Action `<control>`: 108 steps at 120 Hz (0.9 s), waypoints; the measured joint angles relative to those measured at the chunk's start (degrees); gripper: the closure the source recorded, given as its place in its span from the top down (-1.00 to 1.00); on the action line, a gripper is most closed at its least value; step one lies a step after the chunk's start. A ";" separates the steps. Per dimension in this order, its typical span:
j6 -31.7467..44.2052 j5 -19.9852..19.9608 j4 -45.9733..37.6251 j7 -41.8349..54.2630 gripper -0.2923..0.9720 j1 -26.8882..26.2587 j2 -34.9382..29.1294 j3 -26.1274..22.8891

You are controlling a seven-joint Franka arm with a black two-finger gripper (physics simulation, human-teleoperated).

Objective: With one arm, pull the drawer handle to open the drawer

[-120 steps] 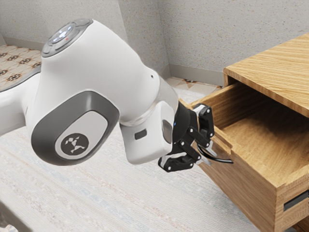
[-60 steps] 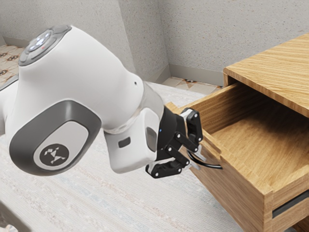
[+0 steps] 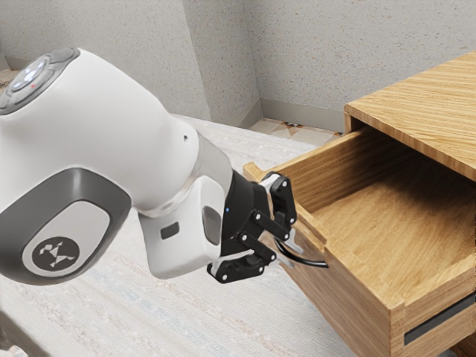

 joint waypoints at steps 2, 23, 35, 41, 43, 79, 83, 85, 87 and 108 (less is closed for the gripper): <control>0.00 0.00 -0.14 -0.03 -0.57 0.00 -0.16 0.00; -0.04 0.02 -1.74 -0.40 -0.58 0.00 -2.37 0.00; -0.19 0.02 -2.05 -0.62 -0.58 0.00 -3.02 0.00; -0.33 0.04 -2.31 -0.73 -0.59 0.00 -3.57 0.00; -0.38 0.04 -2.44 -0.76 -0.59 0.00 -3.75 0.00; -6.61 0.26 -0.74 -0.68 0.03 0.00 -13.27 1.15; -8.86 0.43 1.96 -0.64 0.10 0.00 -13.68 2.12; -10.27 0.47 4.05 -0.66 0.14 0.01 -13.66 2.93; -11.78 0.49 6.16 -0.74 0.17 0.03 -13.58 4.03; -31.81 6.70 24.57 -10.72 0.37 0.14 -2.18 10.72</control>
